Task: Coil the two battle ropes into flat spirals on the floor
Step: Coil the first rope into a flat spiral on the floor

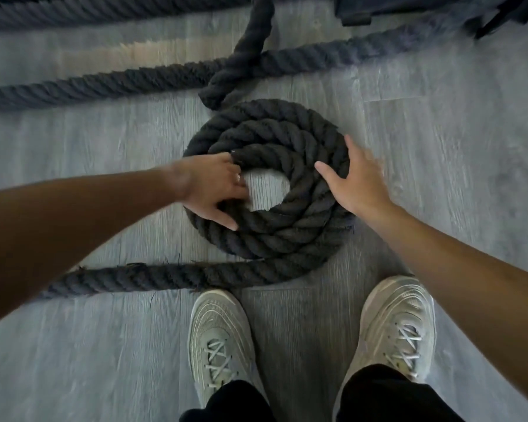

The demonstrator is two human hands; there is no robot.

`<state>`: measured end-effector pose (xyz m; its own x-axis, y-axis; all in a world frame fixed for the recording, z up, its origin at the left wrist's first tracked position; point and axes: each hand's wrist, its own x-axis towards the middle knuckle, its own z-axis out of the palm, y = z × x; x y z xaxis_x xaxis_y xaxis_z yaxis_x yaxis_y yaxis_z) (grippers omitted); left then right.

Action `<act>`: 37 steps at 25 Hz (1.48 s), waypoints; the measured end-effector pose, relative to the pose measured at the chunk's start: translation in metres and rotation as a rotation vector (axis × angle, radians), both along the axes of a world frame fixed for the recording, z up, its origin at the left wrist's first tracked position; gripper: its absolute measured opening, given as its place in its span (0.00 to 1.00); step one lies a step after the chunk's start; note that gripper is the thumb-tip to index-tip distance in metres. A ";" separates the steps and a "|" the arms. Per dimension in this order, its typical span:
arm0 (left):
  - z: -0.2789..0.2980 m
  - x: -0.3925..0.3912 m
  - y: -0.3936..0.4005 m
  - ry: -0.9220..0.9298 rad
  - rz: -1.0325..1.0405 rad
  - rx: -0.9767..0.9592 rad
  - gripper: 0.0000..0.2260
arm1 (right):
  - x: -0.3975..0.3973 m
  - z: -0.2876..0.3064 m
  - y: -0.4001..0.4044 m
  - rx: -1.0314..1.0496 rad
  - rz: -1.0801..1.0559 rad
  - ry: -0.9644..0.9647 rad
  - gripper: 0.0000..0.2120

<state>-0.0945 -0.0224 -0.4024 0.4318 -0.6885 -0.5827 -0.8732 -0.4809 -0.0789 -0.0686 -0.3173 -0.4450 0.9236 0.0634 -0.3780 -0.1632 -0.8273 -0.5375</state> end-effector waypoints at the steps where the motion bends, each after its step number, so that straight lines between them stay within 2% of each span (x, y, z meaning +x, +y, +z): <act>1: 0.000 -0.001 0.011 -0.013 -0.031 0.060 0.36 | -0.005 0.000 -0.001 0.016 -0.044 0.020 0.44; 5: -0.008 -0.018 0.007 -0.096 -0.030 0.110 0.31 | -0.030 -0.001 0.000 0.028 -0.128 0.100 0.50; 9: -0.006 -0.035 -0.001 -0.142 0.203 0.077 0.32 | -0.026 0.004 -0.001 0.088 -0.201 0.079 0.48; 12: -0.011 -0.047 -0.046 -0.182 0.553 0.012 0.31 | -0.018 0.003 0.002 0.097 -0.189 0.099 0.44; 14: -0.016 -0.040 -0.089 -0.122 0.864 -0.053 0.30 | -0.017 0.001 0.008 0.124 -0.137 0.099 0.42; 16: -0.017 -0.027 -0.118 -0.020 1.038 -0.101 0.30 | -0.012 0.000 0.011 0.140 -0.140 0.094 0.42; 17: -0.018 -0.022 -0.121 0.029 1.038 -0.134 0.30 | -0.009 0.000 0.011 0.140 -0.156 0.090 0.42; 18: -0.018 -0.019 -0.115 0.048 0.955 -0.155 0.31 | -0.007 0.001 0.010 0.134 -0.167 0.084 0.43; 20: -0.013 -0.010 -0.084 -0.012 0.505 -0.146 0.35 | -0.006 0.002 0.006 0.113 -0.159 0.068 0.43; 22: -0.001 0.005 -0.043 -0.035 0.078 -0.043 0.37 | -0.011 0.005 0.005 0.109 -0.141 0.065 0.44; 24: 0.005 0.019 -0.013 0.016 -0.063 0.069 0.37 | -0.023 0.005 0.004 0.099 -0.130 0.069 0.46; 28: -0.004 0.024 0.000 -0.098 -0.116 0.154 0.34 | -0.047 0.005 0.004 0.023 -0.121 0.077 0.51; 32: -0.003 0.017 -0.005 -0.149 -0.083 0.187 0.35 | -0.040 0.006 0.006 0.061 -0.118 0.111 0.50; 35: -0.005 0.008 -0.007 -0.192 0.030 0.185 0.37 | -0.010 0.003 0.001 0.103 -0.034 0.072 0.48; 37: -0.006 -0.001 -0.020 -0.217 0.185 0.162 0.38 | 0.017 0.005 0.002 0.069 0.014 -0.005 0.44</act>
